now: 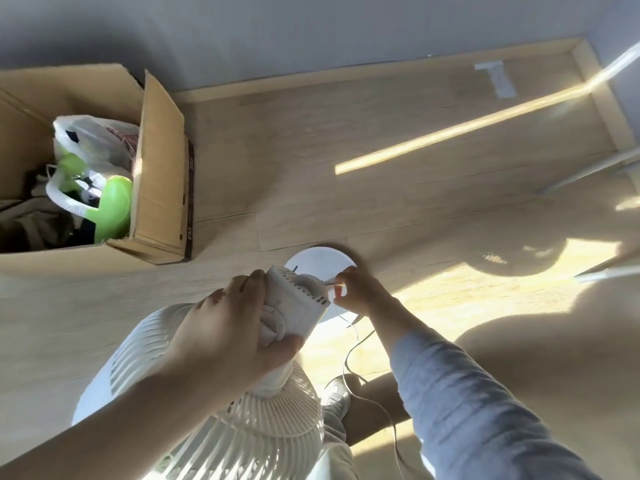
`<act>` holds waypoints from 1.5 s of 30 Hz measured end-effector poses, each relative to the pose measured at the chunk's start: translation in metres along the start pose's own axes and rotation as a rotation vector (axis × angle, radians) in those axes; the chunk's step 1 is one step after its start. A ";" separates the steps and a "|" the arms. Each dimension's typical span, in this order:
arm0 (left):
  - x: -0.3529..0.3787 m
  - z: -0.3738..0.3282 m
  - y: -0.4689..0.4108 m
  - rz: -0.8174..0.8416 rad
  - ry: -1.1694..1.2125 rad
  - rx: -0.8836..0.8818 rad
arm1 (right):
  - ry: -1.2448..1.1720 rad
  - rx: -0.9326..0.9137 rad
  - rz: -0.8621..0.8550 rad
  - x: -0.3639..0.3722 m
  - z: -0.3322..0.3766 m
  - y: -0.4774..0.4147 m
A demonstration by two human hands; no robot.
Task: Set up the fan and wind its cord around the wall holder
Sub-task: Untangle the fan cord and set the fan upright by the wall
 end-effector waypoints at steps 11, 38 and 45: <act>0.000 -0.015 0.001 0.063 -0.007 -0.035 | -0.187 0.096 -0.139 -0.076 -0.053 0.126; -0.068 -0.101 0.073 0.184 0.164 0.224 | -1.495 -0.131 -0.536 -0.306 0.098 0.417; -0.088 -0.118 0.067 0.218 0.471 0.282 | -1.718 -0.250 -0.463 -0.342 0.154 0.432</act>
Point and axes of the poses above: each hand's wrist, its own y-axis away from the middle knuckle, its own x-axis out of the palm, z = x × y, the point moved 4 cm from there along -y, towards the middle knuckle, and after that the axes turned 2 degrees about z, right-handed, at the moved point
